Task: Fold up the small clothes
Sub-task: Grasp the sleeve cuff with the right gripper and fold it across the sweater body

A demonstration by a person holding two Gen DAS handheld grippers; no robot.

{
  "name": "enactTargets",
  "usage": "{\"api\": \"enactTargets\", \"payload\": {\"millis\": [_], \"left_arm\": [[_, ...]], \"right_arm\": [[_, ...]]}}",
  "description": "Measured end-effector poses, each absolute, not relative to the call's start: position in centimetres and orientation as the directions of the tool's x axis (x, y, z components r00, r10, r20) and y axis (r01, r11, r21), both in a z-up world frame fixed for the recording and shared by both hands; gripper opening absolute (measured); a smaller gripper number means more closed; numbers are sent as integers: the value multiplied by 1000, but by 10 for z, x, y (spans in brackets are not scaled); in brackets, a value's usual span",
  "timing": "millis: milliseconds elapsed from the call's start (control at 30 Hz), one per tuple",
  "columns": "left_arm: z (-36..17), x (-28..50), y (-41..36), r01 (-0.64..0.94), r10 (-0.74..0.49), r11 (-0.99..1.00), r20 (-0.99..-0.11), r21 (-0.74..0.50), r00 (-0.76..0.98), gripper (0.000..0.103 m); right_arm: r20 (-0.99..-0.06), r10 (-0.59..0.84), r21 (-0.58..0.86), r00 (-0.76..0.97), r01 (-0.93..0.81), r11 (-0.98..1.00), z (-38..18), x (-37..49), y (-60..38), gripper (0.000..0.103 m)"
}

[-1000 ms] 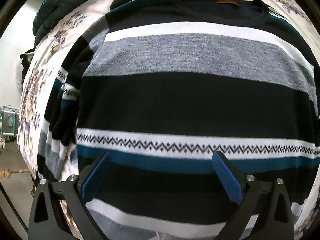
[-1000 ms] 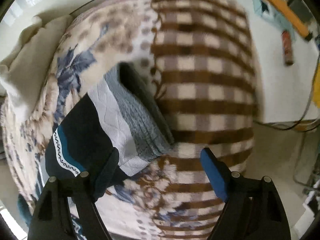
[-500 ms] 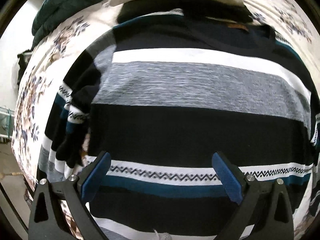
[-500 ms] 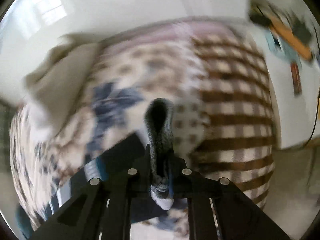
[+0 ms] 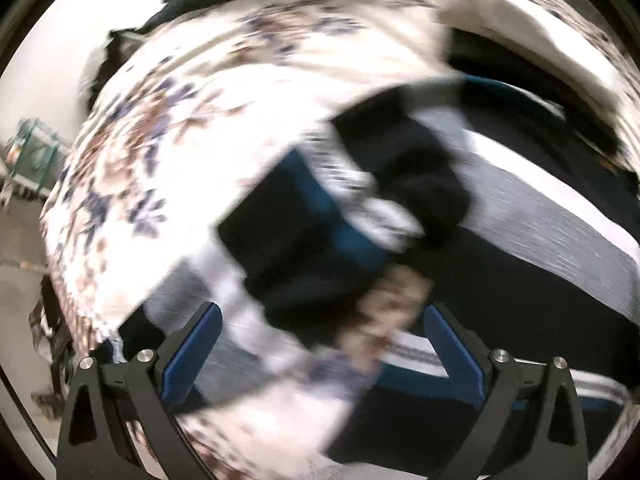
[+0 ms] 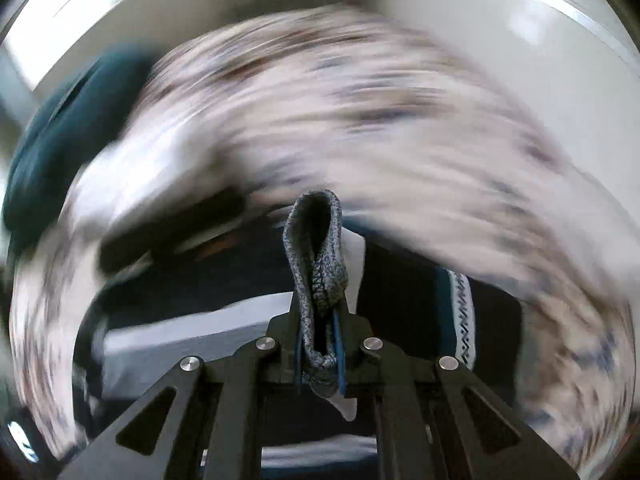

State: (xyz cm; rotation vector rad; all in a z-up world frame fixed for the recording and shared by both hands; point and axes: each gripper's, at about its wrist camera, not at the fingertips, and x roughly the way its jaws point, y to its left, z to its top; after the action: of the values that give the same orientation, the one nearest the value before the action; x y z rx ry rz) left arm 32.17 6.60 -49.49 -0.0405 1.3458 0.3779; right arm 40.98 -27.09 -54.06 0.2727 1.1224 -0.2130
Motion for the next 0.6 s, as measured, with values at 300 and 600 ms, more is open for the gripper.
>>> {"api": "enactTargets", "payload": {"millis": [300, 600], "left_arm": [[-503, 314, 161, -433, 281, 881, -948, 193, 147, 103], [-482, 278, 219, -516, 225, 848, -963, 118, 149, 103]], "right_arm": [[-958, 36, -23, 283, -203, 979, -640, 476, 17, 12], [-966, 225, 207, 125, -142, 968, -627, 479, 40, 46]]}}
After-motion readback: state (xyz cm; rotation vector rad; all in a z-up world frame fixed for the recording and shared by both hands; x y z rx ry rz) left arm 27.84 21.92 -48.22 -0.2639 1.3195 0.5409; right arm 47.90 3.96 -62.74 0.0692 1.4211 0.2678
